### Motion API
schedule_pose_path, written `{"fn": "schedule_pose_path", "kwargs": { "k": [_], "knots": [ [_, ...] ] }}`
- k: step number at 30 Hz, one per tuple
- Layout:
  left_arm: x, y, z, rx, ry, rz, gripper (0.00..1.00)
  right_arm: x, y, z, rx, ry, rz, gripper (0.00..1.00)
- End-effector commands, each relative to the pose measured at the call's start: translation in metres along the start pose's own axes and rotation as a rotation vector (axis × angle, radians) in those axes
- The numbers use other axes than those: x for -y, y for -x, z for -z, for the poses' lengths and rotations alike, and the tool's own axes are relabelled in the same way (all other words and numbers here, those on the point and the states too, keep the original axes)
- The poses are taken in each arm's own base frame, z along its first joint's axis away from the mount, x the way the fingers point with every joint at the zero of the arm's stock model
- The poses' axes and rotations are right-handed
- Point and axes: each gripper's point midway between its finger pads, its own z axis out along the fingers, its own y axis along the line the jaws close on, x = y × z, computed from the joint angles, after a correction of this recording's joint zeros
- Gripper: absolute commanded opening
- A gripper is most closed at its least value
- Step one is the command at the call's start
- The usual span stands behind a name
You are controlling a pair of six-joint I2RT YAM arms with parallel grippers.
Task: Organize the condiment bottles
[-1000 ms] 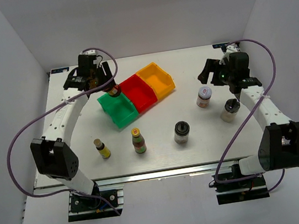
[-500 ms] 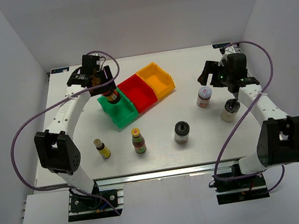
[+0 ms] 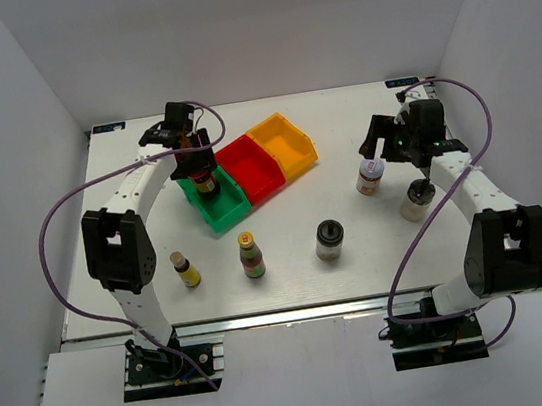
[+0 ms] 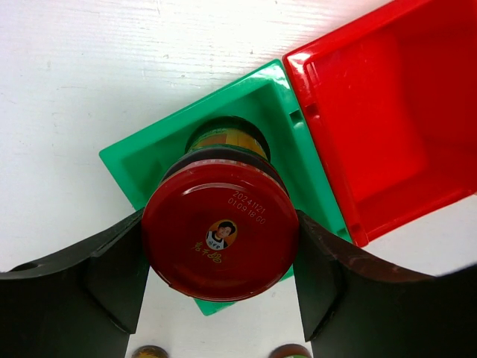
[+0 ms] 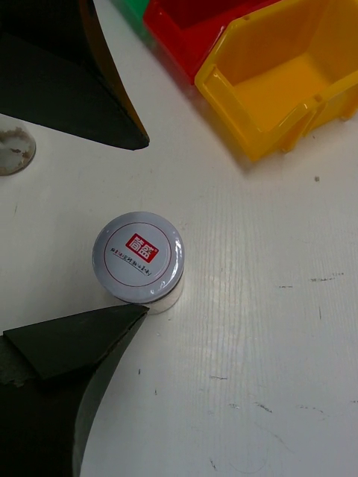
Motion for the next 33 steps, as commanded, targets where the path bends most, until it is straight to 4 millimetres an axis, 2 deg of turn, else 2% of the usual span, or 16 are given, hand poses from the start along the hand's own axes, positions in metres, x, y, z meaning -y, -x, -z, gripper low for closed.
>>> {"fn": "schedule_pose_path", "kwargs": {
  "k": [1,2,4,5,11,12,14,17,18,20,26,29,30,32,33],
  "knots": [
    [0.011,0.05,0.03,0.167,-0.037,0.024,0.25,-0.002,0.018,0.008,0.048,-0.005,0.031,0.89],
    [0.011,0.05,0.028,0.166,-0.037,0.024,0.33,-0.002,0.017,0.009,0.048,-0.003,0.031,0.89],
    [0.01,0.048,0.025,0.162,-0.029,0.022,0.39,-0.002,0.014,0.011,0.043,-0.003,0.025,0.89],
    [0.009,0.048,0.024,0.162,-0.025,0.022,0.47,-0.002,0.011,0.012,0.039,-0.005,0.02,0.89],
    [0.003,0.047,0.022,0.164,0.01,0.017,0.61,-0.005,0.005,0.024,0.047,0.006,0.016,0.89],
    [0.002,0.048,0.022,0.166,0.011,0.017,0.67,-0.005,0.003,0.025,0.046,0.003,0.014,0.89],
    [0.003,0.049,0.026,0.175,0.004,0.01,0.7,-0.005,0.003,0.03,0.06,0.002,0.017,0.89],
    [0.001,0.049,0.031,0.185,0.002,0.006,0.79,-0.006,0.002,0.035,0.068,0.002,0.021,0.89],
    [0.001,0.05,0.034,0.19,0.002,0.005,0.91,-0.005,0.0,0.035,0.067,0.002,0.02,0.89],
    [0.001,0.051,0.039,0.2,-0.001,0.003,0.97,-0.005,0.001,0.037,0.072,0.0,0.021,0.89],
    [-0.001,0.056,0.054,0.22,-0.003,0.008,0.98,-0.009,0.004,0.042,0.087,0.013,0.028,0.89],
    [-0.003,0.056,0.071,0.244,-0.017,0.017,0.98,-0.013,0.006,0.043,0.097,0.035,0.042,0.89],
    [-0.004,0.058,0.085,0.274,-0.03,0.028,0.98,-0.017,0.007,0.044,0.094,0.057,0.056,0.89],
    [-0.007,0.046,0.089,0.269,-0.035,0.041,0.98,-0.025,0.009,0.046,0.104,0.087,0.082,0.89],
    [-0.007,0.043,0.093,0.275,-0.038,0.077,0.98,-0.036,0.009,0.046,0.106,0.106,0.121,0.89]
  ]
}}
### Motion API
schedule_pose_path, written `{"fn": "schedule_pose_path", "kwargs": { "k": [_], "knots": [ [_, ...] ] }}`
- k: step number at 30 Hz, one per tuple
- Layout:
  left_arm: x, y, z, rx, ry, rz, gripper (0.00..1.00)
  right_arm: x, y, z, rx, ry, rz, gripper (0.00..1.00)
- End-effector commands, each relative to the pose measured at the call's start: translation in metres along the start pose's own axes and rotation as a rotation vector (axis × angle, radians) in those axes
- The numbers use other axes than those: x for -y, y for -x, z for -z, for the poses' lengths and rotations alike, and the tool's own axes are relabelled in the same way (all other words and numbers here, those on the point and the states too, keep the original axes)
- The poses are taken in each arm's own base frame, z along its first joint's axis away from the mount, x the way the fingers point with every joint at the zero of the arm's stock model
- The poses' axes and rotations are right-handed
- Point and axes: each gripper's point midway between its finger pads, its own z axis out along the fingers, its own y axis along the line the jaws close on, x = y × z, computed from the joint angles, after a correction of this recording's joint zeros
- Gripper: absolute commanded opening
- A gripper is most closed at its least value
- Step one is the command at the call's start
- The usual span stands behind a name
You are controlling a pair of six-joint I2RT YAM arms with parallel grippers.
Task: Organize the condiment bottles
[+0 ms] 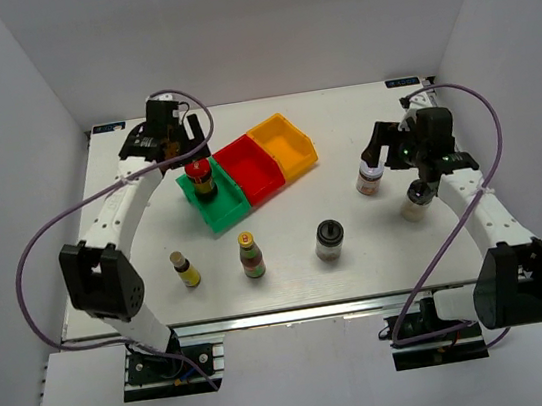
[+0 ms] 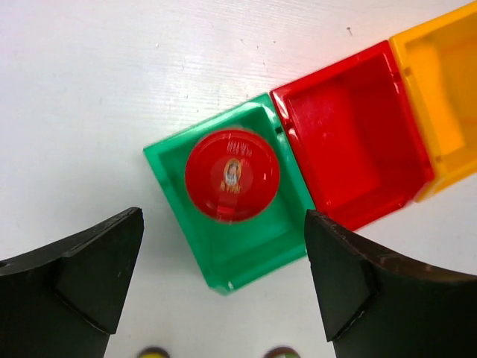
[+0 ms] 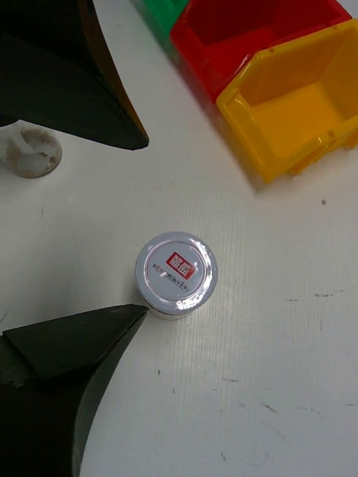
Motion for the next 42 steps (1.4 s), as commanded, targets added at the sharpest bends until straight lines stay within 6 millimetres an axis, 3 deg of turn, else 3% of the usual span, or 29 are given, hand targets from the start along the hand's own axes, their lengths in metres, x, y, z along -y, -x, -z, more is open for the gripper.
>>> {"fn": "schedule_pose_path", "kwargs": {
  "k": [1,2,3,4,5,6,8,9,11,12,14,15,16,18,22,25,37,40,42],
  "knots": [
    [-0.001,0.018,0.054,0.125,-0.042,0.084,0.98,-0.029,0.018,0.009,0.071,0.073,0.143,0.89],
    [-0.005,0.005,0.053,0.111,-0.036,0.101,0.98,-0.036,0.019,0.009,0.074,0.066,0.183,0.89],
    [-0.007,0.0,0.056,0.118,-0.035,0.141,0.98,-0.059,0.019,0.009,0.084,0.083,0.255,0.89],
    [-0.011,0.002,0.072,0.152,-0.04,0.174,0.98,-0.073,0.018,0.01,0.088,0.1,0.305,0.89],
    [-0.022,-0.016,0.068,0.131,0.004,0.203,0.98,-0.085,0.017,0.011,0.092,0.123,0.374,0.89],
    [-0.023,-0.025,0.07,0.127,0.002,0.246,0.98,-0.115,0.012,0.015,0.095,0.202,0.443,0.89],
    [-0.035,-0.054,0.075,0.107,0.015,0.271,0.98,-0.142,0.006,0.019,0.097,0.295,0.545,0.89],
    [-0.039,-0.064,0.075,0.098,0.028,0.3,0.98,-0.169,-0.006,0.026,0.088,0.391,0.597,0.89],
    [-0.05,-0.082,0.081,0.085,0.063,0.332,0.98,-0.194,-0.016,0.033,0.093,0.477,0.709,0.89],
    [-0.057,-0.097,0.078,0.061,0.094,0.331,0.98,-0.217,-0.032,0.041,0.081,0.544,0.772,0.89],
    [-0.066,-0.106,0.081,0.055,0.131,0.341,0.98,-0.236,-0.057,0.045,0.041,0.607,0.87,0.89],
    [-0.072,-0.108,0.083,0.068,0.152,0.345,0.98,-0.256,-0.077,0.055,0.027,0.689,0.959,0.89],
    [-0.074,-0.108,0.084,0.075,0.159,0.347,0.98,-0.26,-0.096,0.054,-0.028,0.722,0.995,0.89],
    [-0.075,-0.106,0.085,0.089,0.16,0.351,0.98,-0.281,-0.117,0.066,-0.068,0.835,1.04,0.89],
    [-0.071,-0.108,0.082,0.076,0.144,0.346,0.98,-0.301,-0.151,0.071,-0.168,0.948,1.065,0.89],
    [-0.072,-0.109,0.081,0.076,0.153,0.359,0.98,-0.312,-0.163,0.066,-0.184,0.962,1.064,0.89],
    [-0.076,-0.11,0.08,0.125,0.148,0.388,0.98,-0.357,-0.183,0.049,-0.131,1.108,0.971,0.88],
    [-0.076,-0.111,0.08,0.127,0.145,0.389,0.98,-0.36,-0.183,0.045,-0.122,1.103,0.955,0.81],
    [-0.075,-0.111,0.08,0.128,0.139,0.387,0.98,-0.357,-0.185,0.042,-0.12,1.088,0.946,0.68]
  ]
}}
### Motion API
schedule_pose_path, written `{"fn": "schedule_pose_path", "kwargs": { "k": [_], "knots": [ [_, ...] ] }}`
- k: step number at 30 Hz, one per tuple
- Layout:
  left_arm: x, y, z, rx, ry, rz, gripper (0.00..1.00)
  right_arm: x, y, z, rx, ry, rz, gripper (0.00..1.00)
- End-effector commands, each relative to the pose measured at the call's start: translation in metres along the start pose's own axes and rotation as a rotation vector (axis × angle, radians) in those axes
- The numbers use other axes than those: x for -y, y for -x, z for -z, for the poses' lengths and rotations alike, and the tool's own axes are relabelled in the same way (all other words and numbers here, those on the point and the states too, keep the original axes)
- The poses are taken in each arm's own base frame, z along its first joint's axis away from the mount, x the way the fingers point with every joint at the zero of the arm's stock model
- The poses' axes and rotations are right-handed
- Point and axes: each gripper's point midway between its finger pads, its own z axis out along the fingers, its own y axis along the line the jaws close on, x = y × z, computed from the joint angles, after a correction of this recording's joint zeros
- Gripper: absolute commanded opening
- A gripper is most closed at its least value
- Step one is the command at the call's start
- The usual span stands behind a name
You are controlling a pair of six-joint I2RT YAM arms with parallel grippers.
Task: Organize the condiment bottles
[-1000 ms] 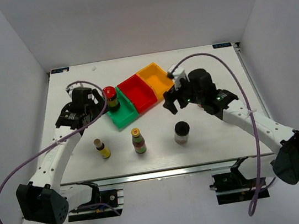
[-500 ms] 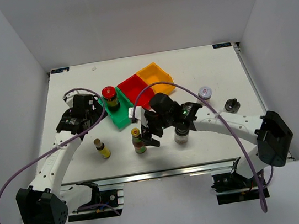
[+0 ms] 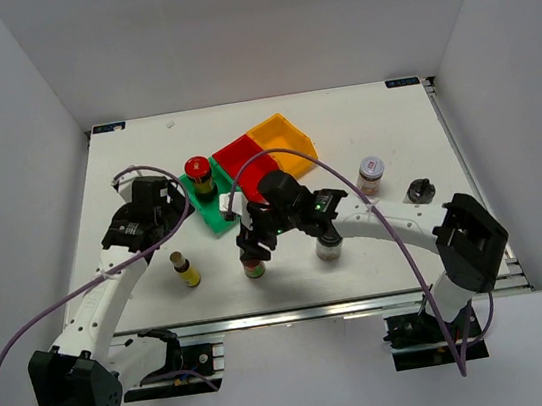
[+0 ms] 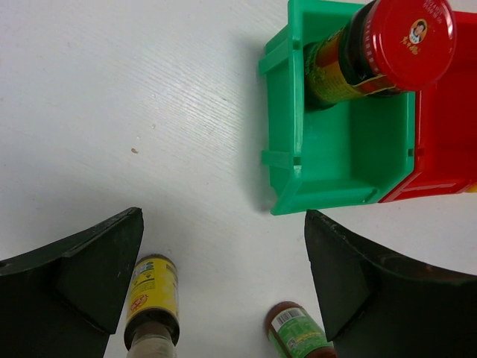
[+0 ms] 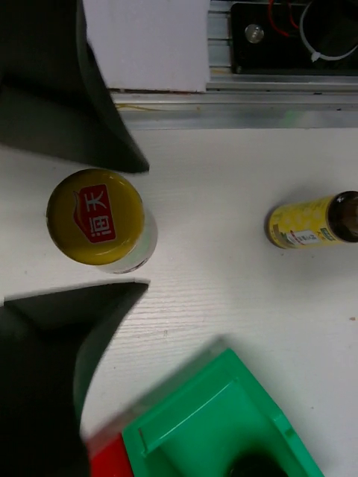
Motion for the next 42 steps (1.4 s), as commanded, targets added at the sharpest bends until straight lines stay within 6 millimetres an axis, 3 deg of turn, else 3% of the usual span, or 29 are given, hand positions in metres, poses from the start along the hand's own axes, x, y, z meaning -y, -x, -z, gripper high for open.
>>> {"fn": "schedule_pose_path", "kwargs": {
  "k": [1,7,12,16,20,24,25,26,32,37,39,41,42],
  "knots": [
    [0.002,0.006,0.004,0.037,-0.023,0.02,0.98,0.001,0.02,-0.004,0.087,-0.003,0.017,0.57],
    [0.004,0.003,0.002,0.025,-0.029,0.016,0.98,-0.003,0.015,0.0,0.082,-0.006,-0.003,0.28],
    [0.004,0.002,0.002,0.023,-0.033,0.015,0.98,-0.004,0.029,0.009,0.111,-0.011,0.01,0.19],
    [0.005,0.004,0.002,0.031,-0.039,0.015,0.98,0.016,0.058,0.027,0.162,-0.139,0.025,0.14],
    [0.005,0.002,0.001,0.022,-0.034,0.012,0.98,0.048,0.086,0.046,0.221,-0.318,0.05,0.12],
    [0.007,0.001,0.0,0.02,-0.043,0.014,0.98,0.101,0.102,0.067,0.25,-0.497,-0.009,0.07],
    [0.007,0.003,0.0,0.026,-0.044,0.019,0.98,0.111,0.116,0.076,0.285,-0.518,-0.041,0.06],
    [0.007,0.002,0.0,0.028,-0.045,0.018,0.98,0.13,0.116,0.088,0.298,-0.552,-0.067,0.06],
    [0.001,0.003,-0.001,0.04,-0.015,0.021,0.98,0.184,0.136,0.12,0.41,-0.592,-0.135,0.05],
    [-0.001,0.002,-0.005,0.036,0.005,0.016,0.98,0.213,0.15,0.111,0.439,-0.618,-0.1,0.06],
    [-0.004,0.003,-0.007,0.038,0.031,0.02,0.98,0.231,0.142,0.099,0.419,-0.644,-0.116,0.06],
    [-0.005,0.004,-0.008,0.041,0.045,0.022,0.98,0.247,0.149,0.101,0.438,-0.682,-0.119,0.06],
    [-0.006,0.003,-0.009,0.039,0.047,0.022,0.98,0.256,0.141,0.09,0.42,-0.689,-0.129,0.06]
  ]
}}
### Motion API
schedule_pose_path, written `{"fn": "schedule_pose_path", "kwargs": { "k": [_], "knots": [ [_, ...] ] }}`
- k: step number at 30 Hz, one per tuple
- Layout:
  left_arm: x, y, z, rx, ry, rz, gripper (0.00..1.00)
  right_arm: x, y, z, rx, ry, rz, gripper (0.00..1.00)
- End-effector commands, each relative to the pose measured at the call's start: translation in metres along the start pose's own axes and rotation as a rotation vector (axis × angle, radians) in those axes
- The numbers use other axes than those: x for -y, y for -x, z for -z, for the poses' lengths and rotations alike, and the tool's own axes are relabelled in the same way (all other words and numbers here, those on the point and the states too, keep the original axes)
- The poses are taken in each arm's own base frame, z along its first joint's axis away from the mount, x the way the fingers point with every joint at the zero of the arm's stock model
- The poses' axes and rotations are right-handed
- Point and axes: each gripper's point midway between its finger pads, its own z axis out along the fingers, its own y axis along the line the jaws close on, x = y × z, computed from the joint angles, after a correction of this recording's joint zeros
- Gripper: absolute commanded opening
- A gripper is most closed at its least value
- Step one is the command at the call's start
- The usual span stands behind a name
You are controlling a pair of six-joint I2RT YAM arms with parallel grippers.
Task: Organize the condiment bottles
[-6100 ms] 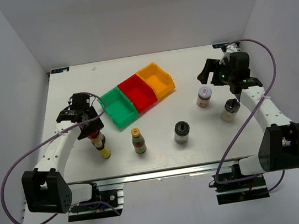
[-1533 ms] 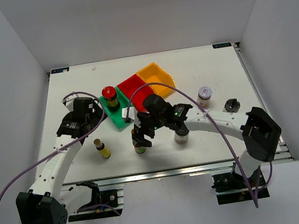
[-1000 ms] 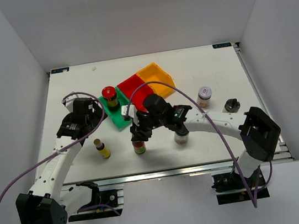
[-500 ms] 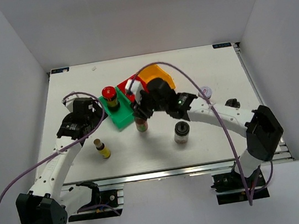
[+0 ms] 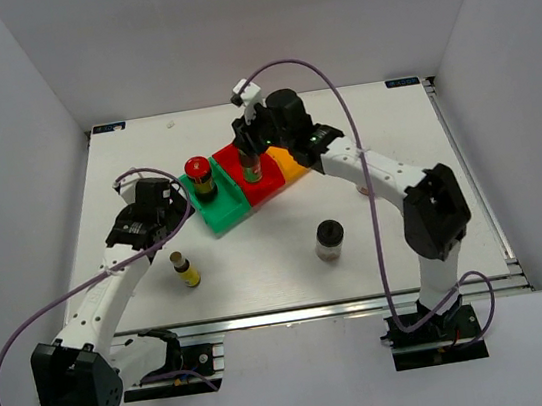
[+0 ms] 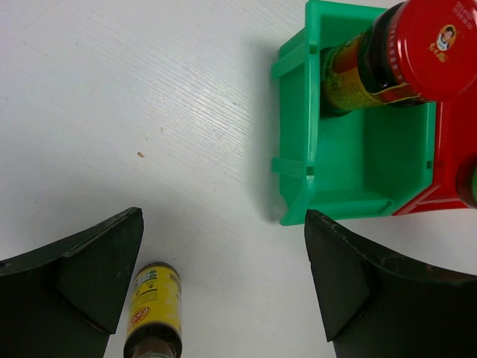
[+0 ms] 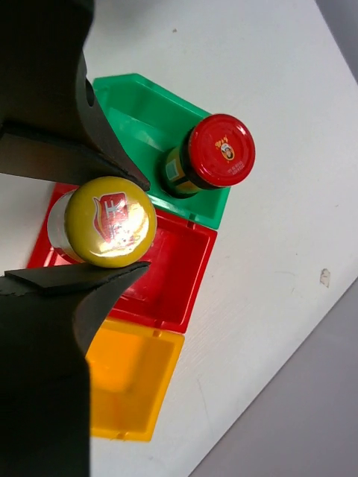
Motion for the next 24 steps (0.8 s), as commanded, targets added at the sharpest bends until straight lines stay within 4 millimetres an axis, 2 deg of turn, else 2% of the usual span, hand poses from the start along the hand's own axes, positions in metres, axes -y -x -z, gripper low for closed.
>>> {"fn": "schedule_pose_path", "kwargs": {
  "k": [1,2,3,5,6,11,16,24],
  "knots": [
    [-0.002,0.006,0.001,0.024,0.023,0.014,0.98,0.013,0.076,-0.012,0.225,-0.054,0.029,0.06],
    [-0.002,0.006,0.0,0.022,0.025,0.012,0.98,0.019,0.076,-0.016,0.228,-0.077,0.03,0.06],
    [-0.001,0.005,0.0,0.018,0.02,0.011,0.98,0.022,0.067,-0.027,0.214,-0.086,0.038,0.06],
    [-0.001,0.004,-0.001,0.012,0.026,0.008,0.98,0.031,0.074,-0.033,0.246,-0.128,0.04,0.06],
    [-0.002,0.002,-0.002,0.005,0.031,0.004,0.98,0.035,0.068,-0.04,0.241,-0.138,0.036,0.05],
    [-0.004,0.002,-0.003,0.001,0.045,0.001,0.98,0.045,0.076,-0.05,0.313,-0.159,0.032,0.06],
    [-0.006,0.001,-0.004,0.003,0.054,-0.001,0.98,0.042,0.071,-0.064,0.34,-0.124,0.039,0.08],
    [-0.006,-0.001,-0.007,-0.008,0.062,-0.005,0.98,0.05,0.046,-0.091,0.337,-0.152,0.018,0.1]
  ]
}}
